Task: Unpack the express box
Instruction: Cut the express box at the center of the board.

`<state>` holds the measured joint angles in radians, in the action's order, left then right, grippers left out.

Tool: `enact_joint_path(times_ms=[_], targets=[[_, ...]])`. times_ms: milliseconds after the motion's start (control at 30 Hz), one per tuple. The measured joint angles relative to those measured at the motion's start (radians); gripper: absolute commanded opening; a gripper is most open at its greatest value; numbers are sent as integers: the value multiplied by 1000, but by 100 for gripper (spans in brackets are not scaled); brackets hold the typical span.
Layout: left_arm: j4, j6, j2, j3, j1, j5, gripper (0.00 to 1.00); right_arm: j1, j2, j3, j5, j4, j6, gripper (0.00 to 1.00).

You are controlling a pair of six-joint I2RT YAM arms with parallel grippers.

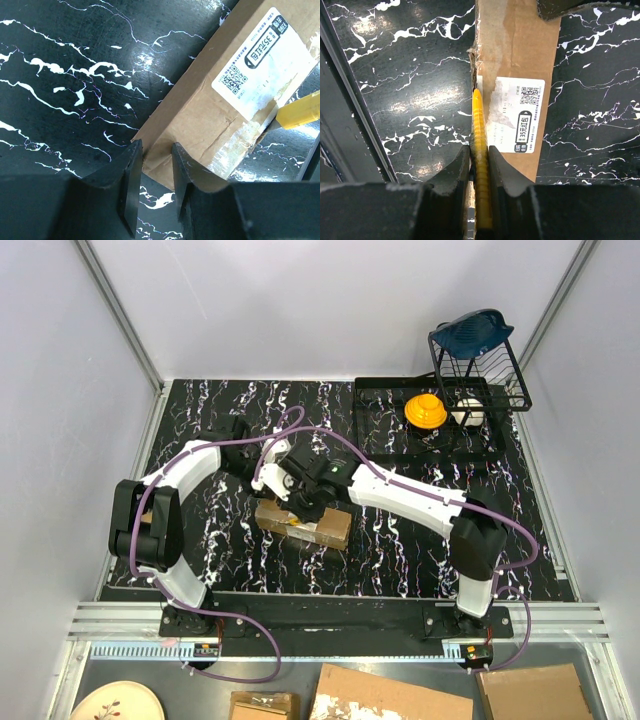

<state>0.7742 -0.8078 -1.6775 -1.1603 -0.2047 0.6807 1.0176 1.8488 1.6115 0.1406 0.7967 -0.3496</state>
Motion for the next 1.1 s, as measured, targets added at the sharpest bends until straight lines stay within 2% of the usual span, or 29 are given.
enact_joint_path(times_ms=[233, 800, 900, 1100], targets=[[-10, -1, 0, 0, 1, -1, 32, 10, -7, -17, -18, -35, 6, 0], [-40, -34, 0, -10, 14, -11, 31, 17, -39, -113, -11, -264, 38, 0], [4, -47, -7, -38, 50, -22, 32, 17, -41, -137, -10, -322, 42, 0], [145, -80, -22, -97, 204, -39, 32, 17, -45, -186, -20, -433, 47, 0]])
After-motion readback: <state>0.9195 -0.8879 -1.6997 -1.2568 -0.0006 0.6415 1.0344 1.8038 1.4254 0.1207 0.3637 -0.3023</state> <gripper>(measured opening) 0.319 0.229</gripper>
